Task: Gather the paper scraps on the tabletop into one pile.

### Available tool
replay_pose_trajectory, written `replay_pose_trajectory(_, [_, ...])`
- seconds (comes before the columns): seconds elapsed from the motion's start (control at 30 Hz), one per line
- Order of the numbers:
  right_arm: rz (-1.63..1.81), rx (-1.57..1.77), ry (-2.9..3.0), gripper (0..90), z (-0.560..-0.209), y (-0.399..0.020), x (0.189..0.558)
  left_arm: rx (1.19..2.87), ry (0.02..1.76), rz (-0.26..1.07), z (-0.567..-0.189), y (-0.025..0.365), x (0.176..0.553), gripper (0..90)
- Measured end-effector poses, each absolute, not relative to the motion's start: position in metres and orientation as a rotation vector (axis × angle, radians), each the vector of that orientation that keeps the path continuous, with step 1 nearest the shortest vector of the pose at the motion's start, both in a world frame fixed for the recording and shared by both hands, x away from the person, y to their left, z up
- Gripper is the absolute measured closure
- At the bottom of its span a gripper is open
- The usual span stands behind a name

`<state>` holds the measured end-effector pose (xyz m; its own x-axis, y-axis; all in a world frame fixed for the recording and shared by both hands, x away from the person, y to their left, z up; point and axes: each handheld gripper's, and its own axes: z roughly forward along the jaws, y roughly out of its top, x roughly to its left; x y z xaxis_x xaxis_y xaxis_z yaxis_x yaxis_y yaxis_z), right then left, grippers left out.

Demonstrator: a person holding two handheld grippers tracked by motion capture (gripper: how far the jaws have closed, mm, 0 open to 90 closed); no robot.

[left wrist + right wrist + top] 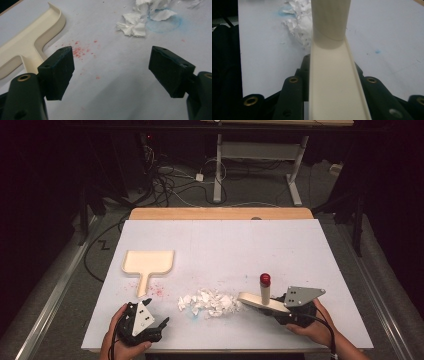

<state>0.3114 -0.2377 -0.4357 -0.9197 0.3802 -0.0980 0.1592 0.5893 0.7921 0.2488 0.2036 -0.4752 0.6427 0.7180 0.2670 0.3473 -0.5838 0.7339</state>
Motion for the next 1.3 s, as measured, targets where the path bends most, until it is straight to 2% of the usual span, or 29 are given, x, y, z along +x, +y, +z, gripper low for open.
replay_pose_trajectory(0.4, [1.297, 0.372, 2.549, 67.5, -0.431, -0.195, 0.314, 2.216, 0.823, 0.736, -0.476, 0.203, 0.249, 19.9])
replay_pose_trajectory(0.63, [1.326, 0.409, 2.462, 67.5, -0.415, -0.209, 0.312, 2.198, 0.836, 0.745, -0.475, 0.206, 0.248, 19.9])
replay_pose_trajectory(0.83, [1.406, 0.467, 2.352, 67.5, -0.399, -0.202, 0.309, 2.151, 0.877, 0.757, -0.472, 0.210, 0.247, 19.8])
replay_pose_trajectory(1.03, [1.543, 0.461, 2.304, 67.5, -0.394, -0.152, 0.296, 2.066, 0.920, 0.857, -0.464, 0.219, 0.245, 19.1])
replay_pose_trajectory(1.13, [1.527, 0.423, 2.343, 67.6, -0.416, -0.099, 0.281, 1.972, 0.965, 0.887, -0.458, 0.229, 0.243, 19.3])
replay_pose_trajectory(1.17, [1.527, 0.423, 2.343, 67.6, -0.416, -0.099, 0.281, 1.951, 0.978, 0.894, -0.457, 0.232, 0.242, 19.3])
replay_pose_trajectory(1.27, [1.479, 0.409, 2.409, 67.6, -0.440, -0.056, 0.270, 1.924, 0.996, 0.902, -0.456, 0.236, 0.241, 19.4])
replay_pose_trajectory(1.3, [1.479, 0.409, 2.409, 67.6, -0.440, -0.056, 0.270, 1.923, 0.996, 0.902, -0.456, 0.236, 0.240, 19.4])
